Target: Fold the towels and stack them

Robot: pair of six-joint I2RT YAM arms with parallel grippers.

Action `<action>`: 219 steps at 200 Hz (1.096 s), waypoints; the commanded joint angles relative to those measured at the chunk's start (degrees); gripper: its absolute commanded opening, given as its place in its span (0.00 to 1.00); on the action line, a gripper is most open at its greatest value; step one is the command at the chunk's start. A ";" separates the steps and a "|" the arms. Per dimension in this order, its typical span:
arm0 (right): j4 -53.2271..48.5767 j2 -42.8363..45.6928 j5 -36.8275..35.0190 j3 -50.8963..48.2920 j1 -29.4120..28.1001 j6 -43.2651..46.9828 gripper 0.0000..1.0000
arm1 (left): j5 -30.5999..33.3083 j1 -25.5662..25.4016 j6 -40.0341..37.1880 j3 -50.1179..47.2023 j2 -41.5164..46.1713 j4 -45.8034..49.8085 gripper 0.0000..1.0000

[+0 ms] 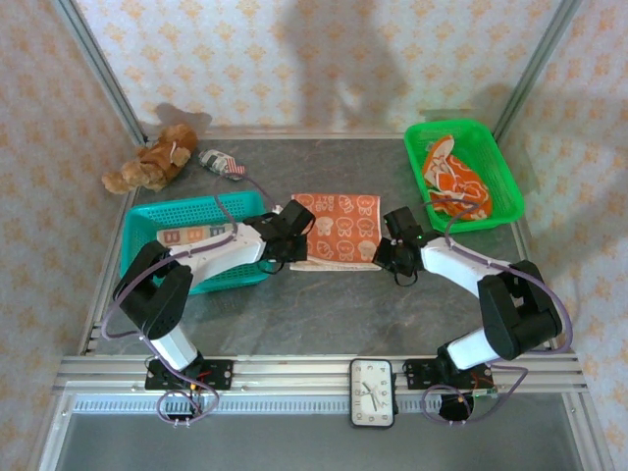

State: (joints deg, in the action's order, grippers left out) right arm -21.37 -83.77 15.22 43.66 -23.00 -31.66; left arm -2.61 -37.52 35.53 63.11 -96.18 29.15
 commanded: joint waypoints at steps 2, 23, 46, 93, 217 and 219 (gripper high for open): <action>0.32 -0.19 -1.59 -0.37 -0.19 0.75 0.14 | -1.03 -0.43 -0.77 -0.18 -2.26 4.69 0.21; 0.02 0.66 -1.82 -0.24 -0.16 0.78 0.17 | -0.51 -0.41 -1.36 0.46 -1.45 5.81 0.37; -1.44 1.70 -2.87 0.43 -0.20 1.37 0.32 | 0.73 -0.45 -2.17 1.80 -0.52 7.86 0.53; -3.42 3.21 -3.54 3.20 -0.14 3.10 0.34 | 0.48 -0.45 -2.79 7.41 0.09 11.08 0.64; 1.59 -7.39 -1.70 4.91 -3.03 4.15 0.10 | -1.62 -0.10 1.25 7.05 -12.10 1.91 0.09; 1.59 -7.31 -1.82 4.65 -3.02 4.22 0.10 | -1.74 -0.14 1.40 6.61 -11.99 1.67 0.09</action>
State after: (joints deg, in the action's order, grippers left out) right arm -20.88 -91.20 14.85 49.80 -25.98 -28.36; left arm -4.45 -37.52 34.94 73.38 -109.89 33.23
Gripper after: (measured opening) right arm 0.106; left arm 0.089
